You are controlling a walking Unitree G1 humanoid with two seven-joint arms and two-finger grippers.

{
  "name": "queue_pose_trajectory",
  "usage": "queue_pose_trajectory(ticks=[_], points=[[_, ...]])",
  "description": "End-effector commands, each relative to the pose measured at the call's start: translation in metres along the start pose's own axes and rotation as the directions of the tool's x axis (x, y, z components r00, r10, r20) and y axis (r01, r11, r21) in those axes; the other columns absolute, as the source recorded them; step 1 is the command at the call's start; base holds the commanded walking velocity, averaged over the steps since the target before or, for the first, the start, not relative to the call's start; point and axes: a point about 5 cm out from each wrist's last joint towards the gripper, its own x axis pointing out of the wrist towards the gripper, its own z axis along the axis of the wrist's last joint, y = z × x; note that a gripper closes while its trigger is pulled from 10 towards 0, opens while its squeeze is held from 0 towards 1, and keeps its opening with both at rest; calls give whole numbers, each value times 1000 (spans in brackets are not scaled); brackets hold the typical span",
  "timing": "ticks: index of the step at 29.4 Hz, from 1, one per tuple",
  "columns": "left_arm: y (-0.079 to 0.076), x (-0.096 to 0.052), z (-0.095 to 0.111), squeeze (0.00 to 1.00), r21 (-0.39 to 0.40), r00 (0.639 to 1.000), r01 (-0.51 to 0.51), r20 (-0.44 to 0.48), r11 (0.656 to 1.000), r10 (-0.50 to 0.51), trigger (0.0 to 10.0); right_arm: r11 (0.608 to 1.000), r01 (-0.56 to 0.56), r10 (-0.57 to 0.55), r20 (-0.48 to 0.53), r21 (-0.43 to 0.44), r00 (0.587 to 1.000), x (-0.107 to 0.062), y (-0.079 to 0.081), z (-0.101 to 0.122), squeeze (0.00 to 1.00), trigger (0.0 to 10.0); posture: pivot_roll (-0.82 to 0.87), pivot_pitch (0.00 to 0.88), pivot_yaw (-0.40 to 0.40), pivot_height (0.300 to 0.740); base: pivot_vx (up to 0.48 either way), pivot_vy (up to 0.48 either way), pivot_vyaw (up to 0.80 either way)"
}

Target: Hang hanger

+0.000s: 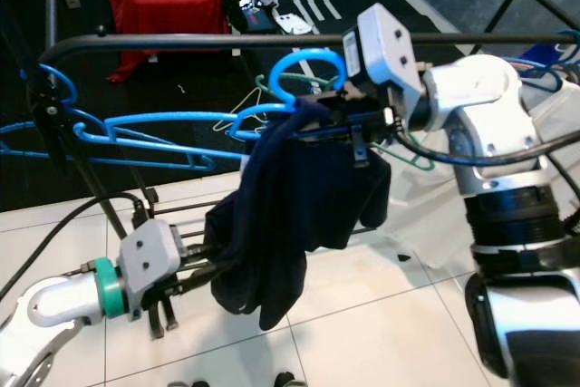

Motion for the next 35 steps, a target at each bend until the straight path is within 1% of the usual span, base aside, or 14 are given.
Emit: queue_pose_trajectory(ticks=[1,11,16,17,18,19,22,25,26,29,31,32,34,35], points=[[-5,3,-3,0,-22,1000,18,-12,1000,-18,0,998,30,-29,20,-56,999,-5,-5,11,0,0,-34,136,-7,740,0,0,0],[-7,-10,-7,0,-13,998,53,-35,999,-53,0,997,40,-40,9,-59,999,-7,-8,9,0,0,-30,138,-4,740,0,0,0],[5,-31,-15,0,128,988,55,-151,990,-36,0,999,2,-5,-57,-53,998,-10,0,-1,0,0,-20,136,1,740,0,0,0],[13,-39,-16,0,215,980,46,-199,976,-3,3608,999,-36,35,-69,-20,997,-9,9,-7,0,0,-9,136,1,740,0,0,0],[24,-44,-15,0,309,972,33,-230,951,41,10000,995,-90,93,-75,36,993,-8,22,-15,0,0,-6,135,0,740,0,0,0],[24,-44,-15,0,309,972,33,-230,951,41,10000,995,-90,93,-75,36,993,-8,22,-15,0,0,-6,135,0,740,0,0,0],[40,-50,-7,0,459,964,17,-244,888,107,10000,965,-209,221,-62,156,973,-5,49,-30,0,0,-5,135,0,740,0,0,0],[41,-50,-2,0,491,966,38,-240,870,94,10000,942,-261,281,-71,212,957,-5,62,-37,0,0,-10,133,1,740,0,0,0],[41,-50,1,0,496,967,57,-242,866,75,8314,939,-267,292,-94,215,952,-6,65,-41,0,0,-9,131,-1,740,0,0,0],[40,-51,3,0,500,968,71,-244,863,62,8314,939,-270,298,-110,215,948,-6,67,-44,0,0,-9,131,-1,740,0,0,0],[39,-53,4,0,500,968,80,-246,862,53,7373,941,-267,297,-126,210,947,-7,67,-46,0,0,-9,131,-2,740,0,0,0],[39,-55,6,0,499,968,89,-247,862,43,6078,944,-260,292,-149,202,945,-9,67,-48,0,0,-4,128,-2,740,0,0,0],[39,-55,6,0,499,968,89,-247,862,43,6078,944,-260,292,-149,202,945,-9,67,-48,0,0,-4,128,-2,740,0,0,0],[39,-60,6,0,494,964,108,-263,863,30,4588,961,-222,253,-201,165,946,-12,63,-54,0,0,-1,127,0,740,0,0,0]])
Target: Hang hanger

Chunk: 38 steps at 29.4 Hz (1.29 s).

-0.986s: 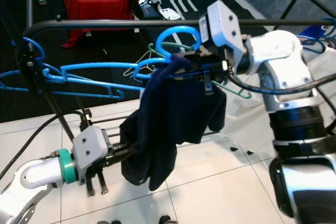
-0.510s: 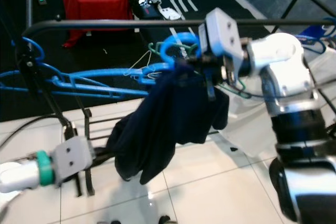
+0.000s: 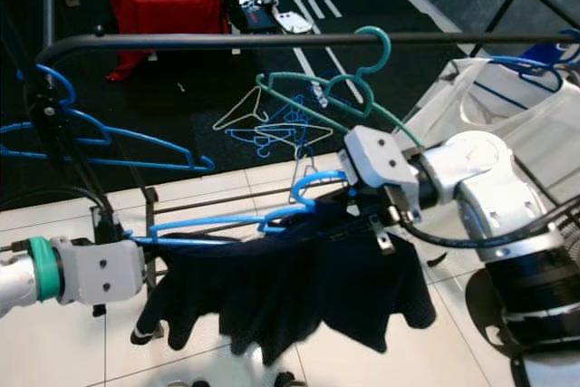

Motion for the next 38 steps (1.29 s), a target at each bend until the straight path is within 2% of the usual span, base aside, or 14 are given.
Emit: queue_pose_trajectory(ticks=[1,3,4,10,13,16,17,18,20,25,26,29,35,38], points=[[-4,-8,1,0,4,999,50,1,999,-50,4706,997,68,-71,-80,-46,994,-8,-4,-9,0,0,1,128,-1,740,0,0,0],[-4,-8,1,0,4,999,50,1,999,-50,4706,997,68,-71,-80,-46,994,-8,-4,-9,0,0,1,128,-1,740,0,0,0],[-5,-11,0,0,0,998,62,-2,998,-62,4627,988,136,-143,-95,-73,985,-11,-10,-10,0,0,2,129,2,740,0,0,0],[-9,-11,0,0,-5,999,54,-3,999,-54,4314,959,264,-273,-90,-99,958,-20,-18,-8,0,0,0,127,8,740,0,0,0],[-8,-9,-1,0,-8,999,40,0,999,-40,4314,960,267,-273,-76,-83,959,-20,-17,-8,0,0,2,118,14,740,0,0,0],[3,-1,-1,0,13,999,-36,12,999,36,4157,982,187,-187,0,-17,982,-15,-7,-3,0,0,-6,112,22,740,0,0,0],[3,-1,-1,0,13,999,-36,12,999,36,4157,982,187,-187,0,-17,982,-15,-7,-3,0,0,-6,112,22,740,0,0,0],[11,4,1,0,42,996,-87,24,995,86,4157,992,130,-130,39,0,991,-10,-2,0,0,0,-12,106,26,740,0,0,0],[15,7,2,0,55,992,-121,31,991,120,4196,995,102,-102,42,5,994,-7,2,1,0,0,-16,100,27,740,0,0,0],[21,8,3,0,72,985,-171,42,983,168,4235,998,68,-68,24,6,997,-3,8,-2,0,0,-21,87,30,740,0,0,0],[27,6,2,0,80,980,-200,39,977,197,3569,998,67,-67,2,5,998,-2,10,-7,0,0,-15,65,32,740,0,0,0],[33,3,1,0,87,975,-223,32,971,221,3451,996,89,-89,-31,-3,996,-1,11,-14,0,0,-11,57,35,740,0,0,0],[35,-2,-3,0,95,973,-231,11,968,231,3333,993,120,-120,-66,-14,991,-5,9,-17,0,0,-7,43,41,740,0,0,0],[36,-3,-6,0,99,970,-241,-1,966,242,3216,994,108,-108,-55,11,993,-5,11,-16,0,0,-8,44,42,740,0,0,0]])
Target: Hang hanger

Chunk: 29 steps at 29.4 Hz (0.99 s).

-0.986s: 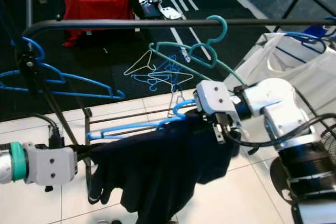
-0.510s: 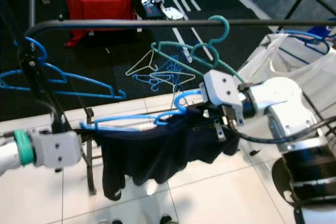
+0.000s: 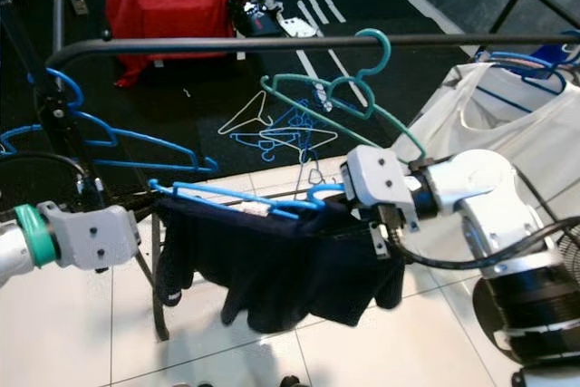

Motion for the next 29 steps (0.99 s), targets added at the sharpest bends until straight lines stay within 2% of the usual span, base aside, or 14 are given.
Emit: queue_pose_trajectory(ticks=[1,12,14,19,20,23,25,29], points=[[1,-4,-7,0,9,999,-14,-38,1000,14,3216,1000,-10,10,-18,6,1000,-5,3,0,0,0,-8,44,42,740,0,0,0],[4,-7,-9,0,69,999,5,-39,998,-3,2824,980,-168,163,59,102,985,3,26,4,0,0,-2,77,52,740,0,0,0],[6,-9,-10,0,102,999,26,-42,994,-21,3255,970,-213,207,65,117,976,7,34,3,0,0,-1,96,55,740,0,0,0],[9,-12,-11,0,128,998,38,-45,991,-32,3373,962,-238,231,69,131,971,10,39,2,0,0,6,109,60,740,0,0,0],[12,-13,-10,0,142,998,40,-46,989,-34,3490,955,-252,243,72,154,967,11,44,-1,0,0,18,133,70,740,0,0,0],[15,-13,-10,0,151,998,41,-46,988,-34,3490,950,-260,251,74,170,965,12,47,-4,0,0,18,133,70,740,0,0,0],[21,-14,-7,0,176,999,40,-43,984,-33,3451,931,-290,280,76,222,957,16,58,-14,0,0,29,157,70,740,0,0,0],[23,-14,-5,0,183,999,39,-39,982,-32,3451,923,-300,291,75,239,954,18,62,-17,0,0,31,167,68,740,0,0,0]])
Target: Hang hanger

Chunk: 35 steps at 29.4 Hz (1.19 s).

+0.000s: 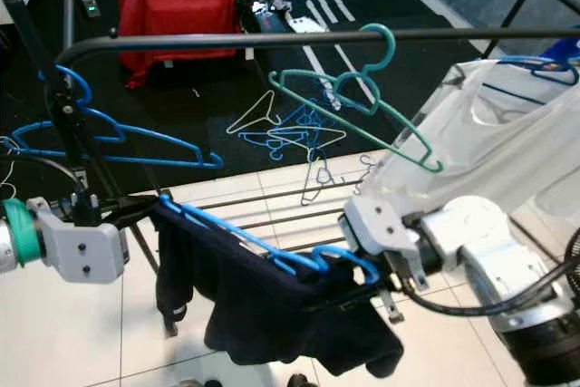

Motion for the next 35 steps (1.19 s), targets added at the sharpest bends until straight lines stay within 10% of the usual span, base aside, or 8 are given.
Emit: queue_pose_trajectory(ticks=[1,17,27,35], points=[[11,-10,-8,0,14,997,-34,-67,999,35,3333,997,-62,64,-40,39,997,1,7,-9,0,0,32,182,63,740,0,0,0],[-10,-22,7,0,12,998,-41,-51,999,41,2588,990,-140,140,-80,-4,987,12,-16,1,0,0,77,191,-32,740,0,0,0],[4,-13,17,0,4,986,-166,8,986,166,2275,979,-199,195,-92,-37,976,23,-19,7,0,0,76,158,-40,740,0,0,0],[31,-4,51,0,-264,930,-260,188,929,314,3255,974,-219,207,-165,-59,964,29,-27,-5,0,0,82,137,-36,740,0,0,0]])
